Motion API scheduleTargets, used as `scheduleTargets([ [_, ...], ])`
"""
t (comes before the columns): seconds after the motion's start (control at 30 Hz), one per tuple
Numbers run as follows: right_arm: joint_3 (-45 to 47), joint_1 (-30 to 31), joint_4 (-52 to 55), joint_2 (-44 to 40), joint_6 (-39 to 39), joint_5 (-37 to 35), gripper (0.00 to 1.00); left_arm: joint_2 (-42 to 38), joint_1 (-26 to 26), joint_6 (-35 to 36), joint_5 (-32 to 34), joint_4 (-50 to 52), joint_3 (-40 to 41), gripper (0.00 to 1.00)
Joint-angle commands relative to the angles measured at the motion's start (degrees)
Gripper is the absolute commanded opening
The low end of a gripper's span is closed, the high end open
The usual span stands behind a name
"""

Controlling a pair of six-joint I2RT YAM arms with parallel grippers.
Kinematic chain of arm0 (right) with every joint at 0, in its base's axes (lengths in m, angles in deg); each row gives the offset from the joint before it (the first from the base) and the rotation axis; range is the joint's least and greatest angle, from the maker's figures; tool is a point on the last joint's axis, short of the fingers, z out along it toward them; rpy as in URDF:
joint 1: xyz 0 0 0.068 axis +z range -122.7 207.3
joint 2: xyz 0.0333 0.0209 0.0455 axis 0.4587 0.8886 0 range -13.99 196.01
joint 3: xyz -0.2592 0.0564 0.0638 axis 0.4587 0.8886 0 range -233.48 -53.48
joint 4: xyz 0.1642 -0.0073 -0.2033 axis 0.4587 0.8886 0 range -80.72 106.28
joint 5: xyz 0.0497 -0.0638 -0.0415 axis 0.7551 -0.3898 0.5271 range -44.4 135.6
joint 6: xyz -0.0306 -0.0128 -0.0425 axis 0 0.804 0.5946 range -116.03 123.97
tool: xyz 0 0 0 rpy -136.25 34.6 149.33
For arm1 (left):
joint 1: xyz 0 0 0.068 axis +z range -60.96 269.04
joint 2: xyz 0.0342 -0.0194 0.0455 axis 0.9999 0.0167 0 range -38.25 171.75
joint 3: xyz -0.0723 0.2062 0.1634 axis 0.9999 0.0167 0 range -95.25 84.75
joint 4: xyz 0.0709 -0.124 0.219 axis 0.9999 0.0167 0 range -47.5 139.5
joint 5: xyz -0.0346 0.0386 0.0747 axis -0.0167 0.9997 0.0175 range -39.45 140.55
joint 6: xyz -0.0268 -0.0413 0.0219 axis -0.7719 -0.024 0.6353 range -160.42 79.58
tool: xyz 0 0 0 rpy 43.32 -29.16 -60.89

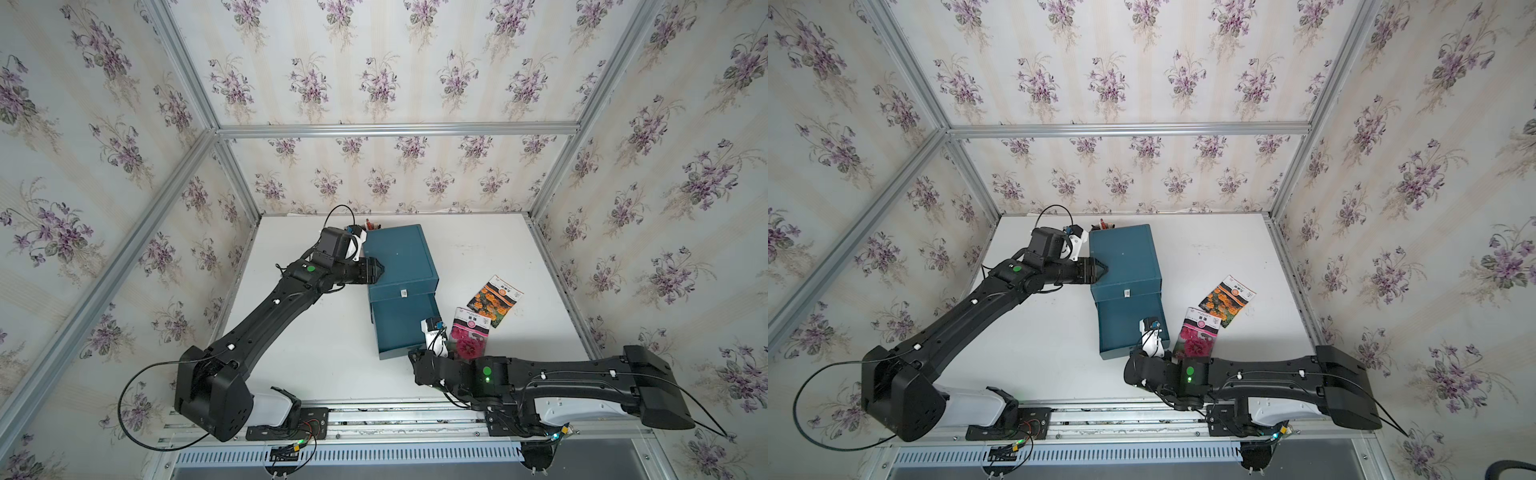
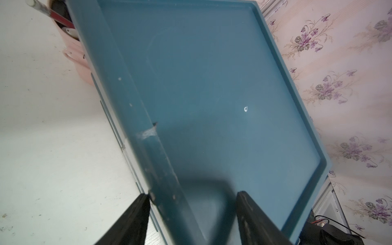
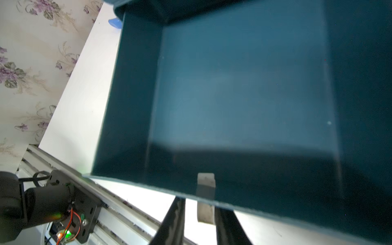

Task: Take the seed bags out of the drawer
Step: Close the drawer in the storage box.

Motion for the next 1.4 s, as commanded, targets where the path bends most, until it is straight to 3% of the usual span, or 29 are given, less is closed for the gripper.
scheduleTargets([
  [0.0,-0.48,-2.37,-5.38,0.38,5.07,-1.86,0.26,0.66,-0.03,3.87,5.32,10.17,1.13,0.65],
  [0.27,-1.53,-9.90,-19.82,8.06,14.03,2.56,0.12,1.15,-1.89,5.56,4.68,10.71,1.60,0.57],
  [0.43,-3.77,-11.37,-28.30,14.33,17.18,2.98,0.06,1.10,-2.18,6.31,1.68,11.59,0.66,0.56],
  [0.57,-6.48,-11.47,-29.26,17.82,17.36,2.11,0.04,1.15,-2.19,7.97,0.64,12.63,-0.28,0.54],
  [0.8,-8.31,-11.82,-25.70,19.24,14.39,-3.28,0.13,3.94,-2.54,7.55,-0.37,12.97,-0.09,0.50],
  [0.97,-5.49,-11.94,-22.27,15.69,10.72,-5.78,0.24,3.71,-2.54,5.79,0.06,13.33,0.13,0.51],
  [1.1,-4.03,-12.39,-18.51,13.00,7.70,-8.16,0.40,2.98,-2.51,4.60,1.01,14.11,0.51,0.52],
  [1.37,-2.94,-14.95,-18.53,11.22,7.57,-7.75,0.44,-0.42,-2.53,3.72,0.48,13.97,3.15,0.53],
])
